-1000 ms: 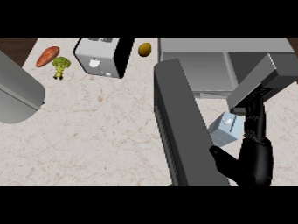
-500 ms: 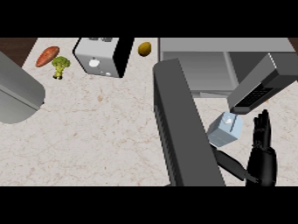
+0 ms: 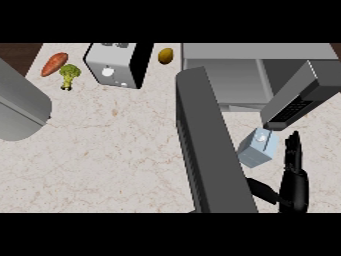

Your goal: Pick up the milk, place it into the microwave and close the microwave

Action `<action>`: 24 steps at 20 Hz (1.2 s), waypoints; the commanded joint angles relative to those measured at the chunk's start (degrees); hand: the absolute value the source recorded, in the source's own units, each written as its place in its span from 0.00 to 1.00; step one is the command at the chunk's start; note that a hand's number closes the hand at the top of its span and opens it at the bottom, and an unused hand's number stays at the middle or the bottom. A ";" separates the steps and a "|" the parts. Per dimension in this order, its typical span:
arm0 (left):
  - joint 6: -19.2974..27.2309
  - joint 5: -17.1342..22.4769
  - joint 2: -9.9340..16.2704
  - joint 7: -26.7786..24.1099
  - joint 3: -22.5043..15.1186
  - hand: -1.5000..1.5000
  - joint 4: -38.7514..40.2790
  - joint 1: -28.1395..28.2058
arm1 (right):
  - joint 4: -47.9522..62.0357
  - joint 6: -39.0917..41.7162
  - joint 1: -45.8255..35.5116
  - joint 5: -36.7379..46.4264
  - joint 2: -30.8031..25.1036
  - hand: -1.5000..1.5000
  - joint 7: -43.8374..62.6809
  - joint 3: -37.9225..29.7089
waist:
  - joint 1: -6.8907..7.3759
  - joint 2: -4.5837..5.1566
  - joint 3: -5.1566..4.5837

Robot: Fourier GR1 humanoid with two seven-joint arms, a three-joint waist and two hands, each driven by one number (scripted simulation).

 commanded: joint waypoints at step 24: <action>1.97 -0.92 -0.36 0.11 -3.22 0.00 -3.01 2.63 | 38.29 3.33 -19.05 -0.75 -1.89 1.00 -30.36 -10.84 | 0.12 -0.01 0.00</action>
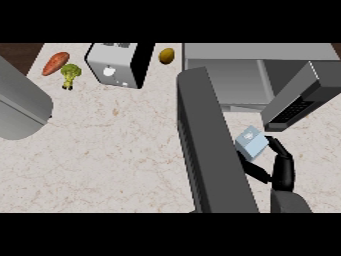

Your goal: Pick up the milk, place it into the microwave and close the microwave

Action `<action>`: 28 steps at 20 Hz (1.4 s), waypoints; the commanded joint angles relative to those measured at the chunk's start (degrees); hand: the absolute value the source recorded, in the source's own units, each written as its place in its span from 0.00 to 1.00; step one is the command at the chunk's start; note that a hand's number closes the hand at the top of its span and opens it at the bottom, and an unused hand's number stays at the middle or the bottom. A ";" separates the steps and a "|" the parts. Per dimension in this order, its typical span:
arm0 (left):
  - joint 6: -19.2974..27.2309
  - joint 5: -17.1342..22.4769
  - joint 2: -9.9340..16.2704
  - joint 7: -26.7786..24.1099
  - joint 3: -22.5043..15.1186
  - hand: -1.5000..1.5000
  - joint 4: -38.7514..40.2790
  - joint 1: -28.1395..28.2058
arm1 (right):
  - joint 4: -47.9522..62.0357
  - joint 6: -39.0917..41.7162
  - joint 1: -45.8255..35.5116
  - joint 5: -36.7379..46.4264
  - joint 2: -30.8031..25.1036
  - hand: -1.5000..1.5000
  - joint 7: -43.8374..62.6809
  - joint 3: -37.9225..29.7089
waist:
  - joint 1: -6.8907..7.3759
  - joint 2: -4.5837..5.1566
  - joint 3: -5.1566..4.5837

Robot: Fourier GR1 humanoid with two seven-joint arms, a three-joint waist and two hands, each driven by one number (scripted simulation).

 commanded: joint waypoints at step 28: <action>-3.17 5.66 1.96 1.85 7.74 0.00 3.89 -3.00 | -4.89 24.58 -11.51 2.83 -3.97 1.00 6.15 8.74 | -0.56 -0.06 0.05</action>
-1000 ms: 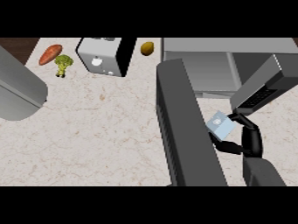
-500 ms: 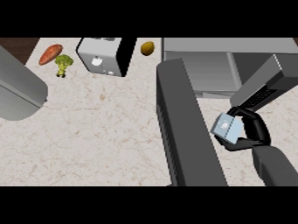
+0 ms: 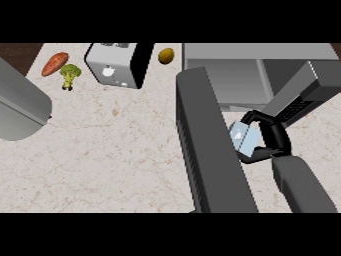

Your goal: Pick up the milk, place it into the microwave and close the microwave

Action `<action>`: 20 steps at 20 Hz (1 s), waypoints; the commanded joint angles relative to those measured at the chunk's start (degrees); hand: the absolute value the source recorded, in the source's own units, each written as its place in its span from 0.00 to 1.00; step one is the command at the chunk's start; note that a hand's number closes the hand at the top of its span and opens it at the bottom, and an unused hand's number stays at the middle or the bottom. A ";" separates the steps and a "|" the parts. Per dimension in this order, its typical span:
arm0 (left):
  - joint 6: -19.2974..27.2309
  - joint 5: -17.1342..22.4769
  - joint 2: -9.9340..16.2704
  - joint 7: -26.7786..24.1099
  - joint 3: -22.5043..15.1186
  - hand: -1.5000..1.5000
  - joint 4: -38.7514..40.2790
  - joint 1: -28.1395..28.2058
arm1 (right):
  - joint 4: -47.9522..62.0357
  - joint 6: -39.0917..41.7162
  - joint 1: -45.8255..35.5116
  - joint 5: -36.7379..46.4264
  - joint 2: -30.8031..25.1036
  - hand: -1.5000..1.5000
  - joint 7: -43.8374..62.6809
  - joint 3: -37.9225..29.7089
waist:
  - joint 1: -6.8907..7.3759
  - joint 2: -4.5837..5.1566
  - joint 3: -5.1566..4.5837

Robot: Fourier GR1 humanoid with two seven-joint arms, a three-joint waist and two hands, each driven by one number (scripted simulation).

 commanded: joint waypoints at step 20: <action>-3.57 -0.39 0.52 -0.57 1.30 0.00 3.78 -3.84 | 20.94 -26.04 -30.60 12.60 2.77 1.00 14.67 -1.91 | 3.41 1.41 0.08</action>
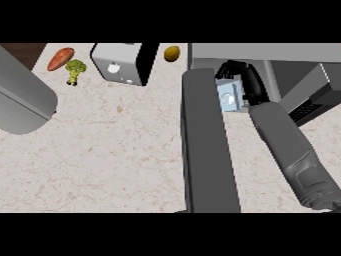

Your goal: Pick up the milk, place it into the microwave and close the microwave

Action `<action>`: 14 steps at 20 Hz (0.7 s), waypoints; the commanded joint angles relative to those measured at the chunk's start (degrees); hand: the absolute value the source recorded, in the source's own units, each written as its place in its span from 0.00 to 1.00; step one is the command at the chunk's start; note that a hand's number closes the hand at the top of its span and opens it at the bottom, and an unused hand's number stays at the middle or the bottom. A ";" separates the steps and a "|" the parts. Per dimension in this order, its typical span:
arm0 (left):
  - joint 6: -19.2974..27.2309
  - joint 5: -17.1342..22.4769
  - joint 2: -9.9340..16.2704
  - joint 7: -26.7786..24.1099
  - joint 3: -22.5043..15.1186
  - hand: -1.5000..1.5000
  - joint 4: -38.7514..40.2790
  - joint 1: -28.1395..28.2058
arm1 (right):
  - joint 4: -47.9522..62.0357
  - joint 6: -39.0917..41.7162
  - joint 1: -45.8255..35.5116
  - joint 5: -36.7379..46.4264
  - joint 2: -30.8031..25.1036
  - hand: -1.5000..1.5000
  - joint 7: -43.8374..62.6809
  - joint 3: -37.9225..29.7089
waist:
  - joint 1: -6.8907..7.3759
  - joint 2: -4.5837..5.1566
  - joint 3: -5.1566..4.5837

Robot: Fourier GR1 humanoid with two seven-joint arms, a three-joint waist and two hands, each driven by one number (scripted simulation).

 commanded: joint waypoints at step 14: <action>-2.13 -1.51 0.15 -1.74 -1.05 0.00 3.21 -3.31 | 12.48 -20.77 -10.58 4.11 -3.34 1.00 -2.08 -2.98 | 4.70 2.21 0.14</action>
